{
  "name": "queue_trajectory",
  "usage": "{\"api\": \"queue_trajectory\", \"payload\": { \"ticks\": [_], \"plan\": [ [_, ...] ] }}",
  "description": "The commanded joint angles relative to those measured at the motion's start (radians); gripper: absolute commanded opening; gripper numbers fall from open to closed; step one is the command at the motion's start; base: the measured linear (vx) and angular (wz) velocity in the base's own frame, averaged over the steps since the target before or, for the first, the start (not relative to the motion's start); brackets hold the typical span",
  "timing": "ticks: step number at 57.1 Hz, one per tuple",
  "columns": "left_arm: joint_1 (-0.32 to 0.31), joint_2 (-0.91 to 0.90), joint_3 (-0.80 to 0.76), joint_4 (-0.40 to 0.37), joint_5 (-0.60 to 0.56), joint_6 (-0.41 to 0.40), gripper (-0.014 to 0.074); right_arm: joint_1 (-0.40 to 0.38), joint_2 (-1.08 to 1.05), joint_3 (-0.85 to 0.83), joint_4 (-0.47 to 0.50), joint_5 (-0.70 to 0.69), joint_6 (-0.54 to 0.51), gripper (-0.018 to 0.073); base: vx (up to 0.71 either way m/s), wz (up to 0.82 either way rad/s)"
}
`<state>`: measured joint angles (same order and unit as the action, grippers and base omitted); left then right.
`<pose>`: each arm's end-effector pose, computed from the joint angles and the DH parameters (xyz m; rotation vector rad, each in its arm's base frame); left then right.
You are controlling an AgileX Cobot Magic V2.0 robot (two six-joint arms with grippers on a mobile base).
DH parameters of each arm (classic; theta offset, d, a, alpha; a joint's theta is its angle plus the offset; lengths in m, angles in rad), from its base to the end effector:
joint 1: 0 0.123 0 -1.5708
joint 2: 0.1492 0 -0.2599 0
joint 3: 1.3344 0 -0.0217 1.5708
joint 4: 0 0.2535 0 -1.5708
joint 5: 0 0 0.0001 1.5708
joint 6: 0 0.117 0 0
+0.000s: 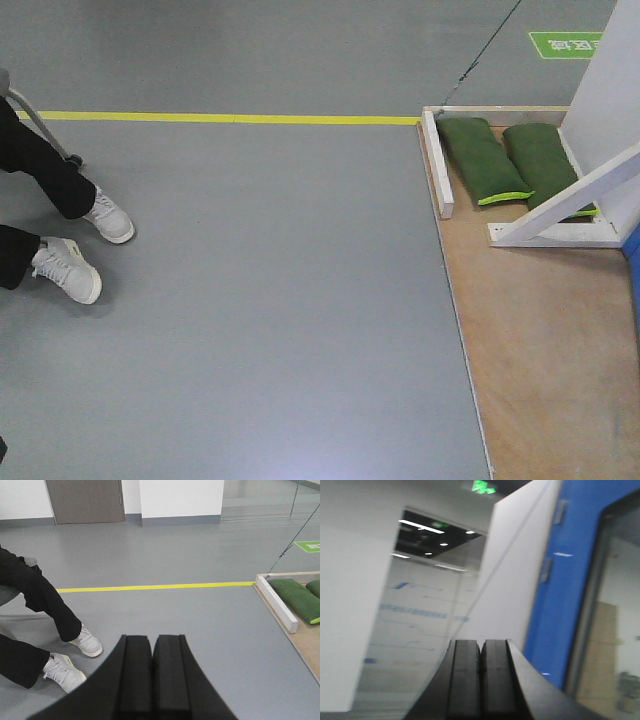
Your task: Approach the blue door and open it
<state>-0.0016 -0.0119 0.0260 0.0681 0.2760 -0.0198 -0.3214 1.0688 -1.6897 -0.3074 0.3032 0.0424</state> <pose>0.1084 0.0020 0.1751 0.0286 1.7731 0.0483 0.1818 -0.0717 0.5955 0.1221 1.1655 -0.5593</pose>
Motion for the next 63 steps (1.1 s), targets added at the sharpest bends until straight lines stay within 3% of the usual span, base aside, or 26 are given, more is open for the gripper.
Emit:
{"api": "queue_trajectory", "payload": {
  "ticks": [1, 16, 23, 33, 46, 63],
  "plan": [
    [-0.006, -0.013, -0.026, -0.003, -0.085, -0.007, 0.0073, -0.179, 0.021, -0.079, 0.035, -0.104, -0.002, 0.0012, 0.0, 0.0],
    [-0.006, -0.013, -0.026, -0.003, -0.085, -0.007, 0.0073, -0.678, 0.103, -0.121, 0.307, -0.241, -0.002, 0.0012, 0.0, 0.0],
    [-0.006, -0.013, -0.026, -0.003, -0.085, -0.007, 0.0073, -0.884, 0.152, -0.121, 0.391, -0.293, -0.002, 0.0012, 0.0, 0.0],
    [-0.006, -0.013, -0.026, -0.003, -0.085, -0.007, 0.0073, -1.118, 0.246, -0.121, 0.467, -0.377, -0.002, 0.0012, 0.0, 0.0],
    [-0.006, -0.013, -0.026, -0.003, -0.085, -0.007, 0.0073, -1.288, 0.329, -0.121, 0.698, -0.388, -0.002, 0.0012, 0.0, 0.0],
    [-0.006, -0.013, -0.026, -0.003, -0.085, -0.007, 0.0073, -1.393, 0.401, -0.121, 1.09, -0.395, -0.002, 0.0012, 0.0, 0.0]
  ]
}}
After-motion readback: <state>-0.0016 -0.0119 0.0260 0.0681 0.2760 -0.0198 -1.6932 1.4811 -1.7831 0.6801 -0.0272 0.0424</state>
